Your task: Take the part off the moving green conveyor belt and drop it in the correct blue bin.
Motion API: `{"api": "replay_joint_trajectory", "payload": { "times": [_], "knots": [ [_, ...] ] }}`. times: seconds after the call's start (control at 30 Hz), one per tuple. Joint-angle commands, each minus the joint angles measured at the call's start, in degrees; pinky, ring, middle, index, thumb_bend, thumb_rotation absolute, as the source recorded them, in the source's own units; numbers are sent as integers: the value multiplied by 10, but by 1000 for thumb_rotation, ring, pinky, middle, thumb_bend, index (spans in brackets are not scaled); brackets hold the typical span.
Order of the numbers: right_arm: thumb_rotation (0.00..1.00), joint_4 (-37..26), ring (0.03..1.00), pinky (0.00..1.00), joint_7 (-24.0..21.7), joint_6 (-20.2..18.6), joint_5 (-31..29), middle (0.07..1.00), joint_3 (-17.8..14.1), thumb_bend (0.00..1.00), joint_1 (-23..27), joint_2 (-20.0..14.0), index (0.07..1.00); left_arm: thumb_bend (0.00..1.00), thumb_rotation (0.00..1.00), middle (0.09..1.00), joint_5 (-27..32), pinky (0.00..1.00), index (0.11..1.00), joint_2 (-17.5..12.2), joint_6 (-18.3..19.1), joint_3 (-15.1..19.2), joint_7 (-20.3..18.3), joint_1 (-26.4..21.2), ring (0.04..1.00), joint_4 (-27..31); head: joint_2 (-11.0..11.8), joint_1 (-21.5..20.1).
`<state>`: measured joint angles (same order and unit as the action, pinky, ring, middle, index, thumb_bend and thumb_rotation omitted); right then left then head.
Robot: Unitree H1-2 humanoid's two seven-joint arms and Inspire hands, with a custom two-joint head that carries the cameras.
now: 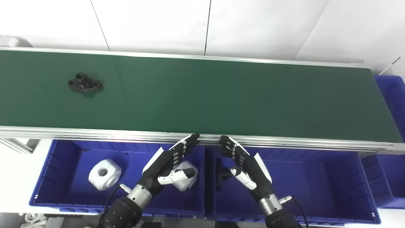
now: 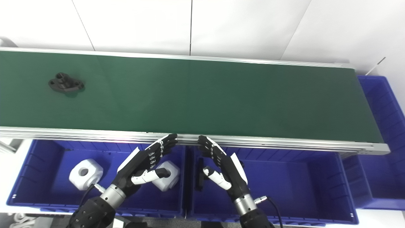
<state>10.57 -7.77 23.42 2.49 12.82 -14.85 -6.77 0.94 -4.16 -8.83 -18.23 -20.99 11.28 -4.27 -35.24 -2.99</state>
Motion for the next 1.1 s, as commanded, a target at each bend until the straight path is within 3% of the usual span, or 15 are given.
{"api": "replay_joint_trajectory", "payload": {
  "times": [0.0, 0.17, 0.3, 0.5, 0.63, 0.87, 1.07],
  "knots": [
    [848, -7, 851, 812, 4, 35, -4, 880, -3, 873, 2, 4, 890, 759, 597, 921, 8, 949, 910, 1, -15, -1, -3, -4, 953, 12, 3, -1],
    [847, -2, 850, 809, 8, 35, 2, 881, 0, 869, 5, 5, 892, 754, 592, 920, 13, 949, 908, -1, -24, 1, -6, -6, 952, 1, 15, -8],
    [843, 13, 846, 801, 11, 35, 1, 875, 2, 883, 7, 7, 884, 773, 589, 919, 17, 958, 906, -1, -34, 3, -9, -6, 954, -15, 42, -6],
    [817, 51, 843, 783, 5, 35, -10, 869, 1, 894, 18, 6, 876, 788, 568, 909, 13, 934, 889, 3, -69, 2, -7, -15, 940, -64, 104, 10],
    [810, 72, 833, 777, -6, 35, -21, 859, -3, 920, 26, 7, 867, 811, 571, 897, 5, 905, 874, 9, -86, 2, 2, -23, 921, -91, 125, 18],
    [799, 88, 823, 769, -16, 35, -25, 850, -13, 926, 36, 7, 856, 809, 576, 889, 2, 889, 861, 19, -97, 4, 3, -32, 909, -115, 126, 37],
    [792, 84, 825, 770, -24, 35, -29, 852, -25, 924, 36, 0, 862, 784, 570, 890, -11, 884, 863, 25, -95, -1, 7, -39, 905, -117, 106, 79]
  ]
}}
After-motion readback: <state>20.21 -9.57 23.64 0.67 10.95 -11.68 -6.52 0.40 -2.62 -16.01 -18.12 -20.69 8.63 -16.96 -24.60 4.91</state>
